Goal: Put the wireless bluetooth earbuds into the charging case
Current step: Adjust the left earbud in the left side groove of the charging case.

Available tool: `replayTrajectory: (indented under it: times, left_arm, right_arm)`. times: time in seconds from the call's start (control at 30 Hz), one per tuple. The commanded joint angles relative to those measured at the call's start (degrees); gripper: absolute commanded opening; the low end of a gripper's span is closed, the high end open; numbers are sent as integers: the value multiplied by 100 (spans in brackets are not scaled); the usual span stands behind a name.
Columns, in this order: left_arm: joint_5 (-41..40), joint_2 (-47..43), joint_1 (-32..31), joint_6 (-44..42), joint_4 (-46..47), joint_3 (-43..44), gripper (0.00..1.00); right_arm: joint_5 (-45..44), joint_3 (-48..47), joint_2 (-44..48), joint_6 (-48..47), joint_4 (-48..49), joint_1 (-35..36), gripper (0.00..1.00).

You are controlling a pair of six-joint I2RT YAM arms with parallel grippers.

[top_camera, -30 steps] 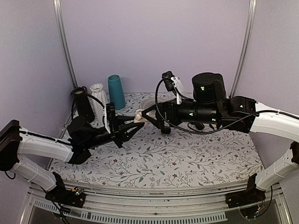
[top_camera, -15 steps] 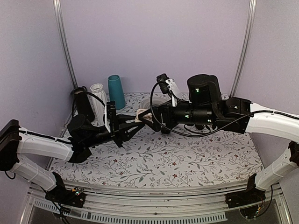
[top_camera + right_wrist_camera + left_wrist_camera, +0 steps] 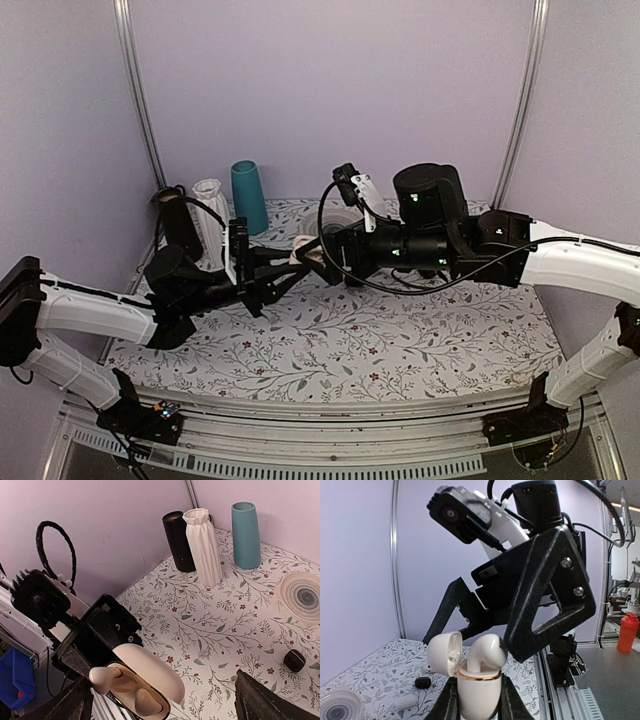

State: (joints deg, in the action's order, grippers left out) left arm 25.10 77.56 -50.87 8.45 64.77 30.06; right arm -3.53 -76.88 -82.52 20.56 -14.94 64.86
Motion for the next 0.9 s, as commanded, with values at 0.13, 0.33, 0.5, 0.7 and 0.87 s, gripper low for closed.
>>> replayTrajectory:
  times: [0.13, 0.33, 0.5, 0.7, 0.87]
  left_arm:
    - [74, -169, 36, 25, 9, 83, 0]
    - [90, -201, 35, 25, 10, 75, 0]
    - [100, -211, 39, 17, 10, 74, 0]
    - [118, -213, 31, 8, 1, 80, 0]
    - [109, -207, 38, -5, 1, 93, 0]
  right_arm:
    - [-244, -49, -20, 128, -115, -22, 99]
    - [-372, -37, -11, 209, -202, -33, 99]
    - [-482, -13, 17, 285, -252, -41, 99]
    - [-525, 30, 49, 340, -310, -70, 99]
    - [-565, 82, 72, 368, -359, -87, 99]
